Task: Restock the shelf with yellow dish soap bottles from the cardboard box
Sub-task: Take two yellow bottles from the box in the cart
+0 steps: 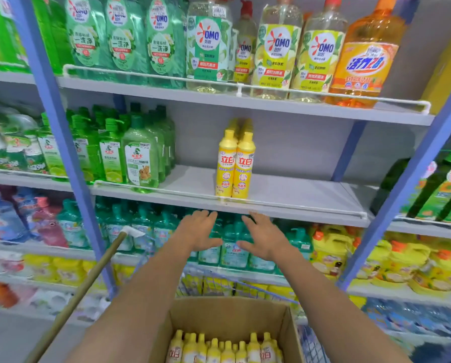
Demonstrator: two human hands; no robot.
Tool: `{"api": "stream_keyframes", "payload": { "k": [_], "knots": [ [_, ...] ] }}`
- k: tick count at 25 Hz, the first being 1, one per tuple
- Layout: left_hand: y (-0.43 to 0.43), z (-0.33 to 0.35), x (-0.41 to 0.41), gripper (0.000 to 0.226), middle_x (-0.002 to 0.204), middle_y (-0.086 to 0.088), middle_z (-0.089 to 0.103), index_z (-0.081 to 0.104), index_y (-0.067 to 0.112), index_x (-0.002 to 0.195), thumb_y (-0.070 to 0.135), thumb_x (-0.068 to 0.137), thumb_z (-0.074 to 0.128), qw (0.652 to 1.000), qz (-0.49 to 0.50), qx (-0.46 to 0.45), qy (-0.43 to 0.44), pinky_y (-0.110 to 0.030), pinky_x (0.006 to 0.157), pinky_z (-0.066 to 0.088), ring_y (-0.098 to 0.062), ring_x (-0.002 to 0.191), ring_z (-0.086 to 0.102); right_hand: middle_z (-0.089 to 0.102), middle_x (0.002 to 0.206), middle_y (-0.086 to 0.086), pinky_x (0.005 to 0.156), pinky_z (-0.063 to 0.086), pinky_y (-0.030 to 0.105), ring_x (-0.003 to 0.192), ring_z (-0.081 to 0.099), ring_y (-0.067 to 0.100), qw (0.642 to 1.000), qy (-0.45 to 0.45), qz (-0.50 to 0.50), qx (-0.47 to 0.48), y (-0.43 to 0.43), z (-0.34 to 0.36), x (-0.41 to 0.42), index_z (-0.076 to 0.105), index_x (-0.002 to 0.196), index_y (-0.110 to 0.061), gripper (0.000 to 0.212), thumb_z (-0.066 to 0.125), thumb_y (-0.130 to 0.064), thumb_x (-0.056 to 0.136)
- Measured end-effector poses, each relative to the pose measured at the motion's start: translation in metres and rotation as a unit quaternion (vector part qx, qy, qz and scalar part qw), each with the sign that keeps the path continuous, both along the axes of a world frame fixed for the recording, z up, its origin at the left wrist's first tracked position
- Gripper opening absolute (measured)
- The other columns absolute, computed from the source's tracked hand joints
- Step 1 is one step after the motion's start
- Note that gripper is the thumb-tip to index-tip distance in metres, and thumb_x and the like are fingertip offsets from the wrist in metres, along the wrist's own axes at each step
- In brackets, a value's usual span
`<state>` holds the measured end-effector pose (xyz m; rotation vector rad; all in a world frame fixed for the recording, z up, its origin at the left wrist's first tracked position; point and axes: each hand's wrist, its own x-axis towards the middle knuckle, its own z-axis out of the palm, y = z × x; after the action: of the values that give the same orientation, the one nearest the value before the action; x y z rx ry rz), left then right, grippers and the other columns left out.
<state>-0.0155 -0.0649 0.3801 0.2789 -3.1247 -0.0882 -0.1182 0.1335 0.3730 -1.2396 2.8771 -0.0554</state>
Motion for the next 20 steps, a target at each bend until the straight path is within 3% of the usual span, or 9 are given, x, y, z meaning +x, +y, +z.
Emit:
{"api": "stream_keyframes", "payload": {
  "k": [3,7,12,16,20],
  "knots": [
    [0.038,-0.042,0.038,0.089,0.144,-0.013,0.046,0.028,0.011,0.151,0.067,0.087,0.054,0.999,0.0,-0.01,-0.048,-0.05,0.105,0.043,-0.034,0.131,0.046,0.019,0.164,0.013,0.117,0.032,0.051,0.15,0.021,0.034,0.999,-0.015,0.014,0.032,0.029,-0.039,0.037,0.023,0.157,-0.018,0.083,0.055,-0.06,0.093],
    [0.068,-0.107,0.086,0.097,0.158,-0.013,0.031,0.017,0.015,0.157,0.076,0.087,0.045,0.99,0.024,-0.001,-0.136,-0.054,0.117,0.03,-0.034,0.145,0.032,0.023,0.162,0.013,0.113,0.036,0.055,0.148,0.024,0.036,0.994,-0.088,0.008,0.07,0.066,-0.097,0.073,0.024,0.156,-0.018,0.079,0.055,-0.058,0.095],
    [0.086,-0.17,0.113,0.093,0.156,-0.011,0.036,0.028,0.015,0.153,0.075,0.085,0.048,0.981,0.054,0.044,-0.182,-0.053,0.117,0.027,-0.034,0.143,0.033,0.036,0.155,0.013,0.109,0.041,0.051,0.142,0.035,0.035,0.987,-0.14,-0.005,0.078,0.093,-0.149,0.086,0.03,0.153,-0.016,0.076,0.056,-0.056,0.094],
    [0.085,-0.216,0.111,0.08,0.149,-0.014,0.042,0.031,0.014,0.149,0.065,0.091,0.05,0.969,0.041,0.093,-0.225,-0.05,0.11,0.037,-0.035,0.137,0.041,0.042,0.148,0.013,0.1,0.046,0.048,0.137,0.039,0.036,0.973,-0.21,-0.038,0.087,0.094,-0.196,0.086,0.032,0.152,-0.017,0.07,0.055,-0.053,0.096],
    [0.064,-0.275,0.099,0.084,0.154,-0.012,0.037,0.022,0.014,0.156,0.063,0.094,0.05,0.949,0.044,0.123,-0.286,-0.049,0.108,0.041,-0.034,0.138,0.039,0.04,0.151,0.014,0.106,0.045,0.048,0.139,0.036,0.035,0.953,-0.264,-0.1,0.111,0.099,-0.255,0.072,0.032,0.153,-0.015,0.073,0.053,-0.056,0.096]
  ]
}}
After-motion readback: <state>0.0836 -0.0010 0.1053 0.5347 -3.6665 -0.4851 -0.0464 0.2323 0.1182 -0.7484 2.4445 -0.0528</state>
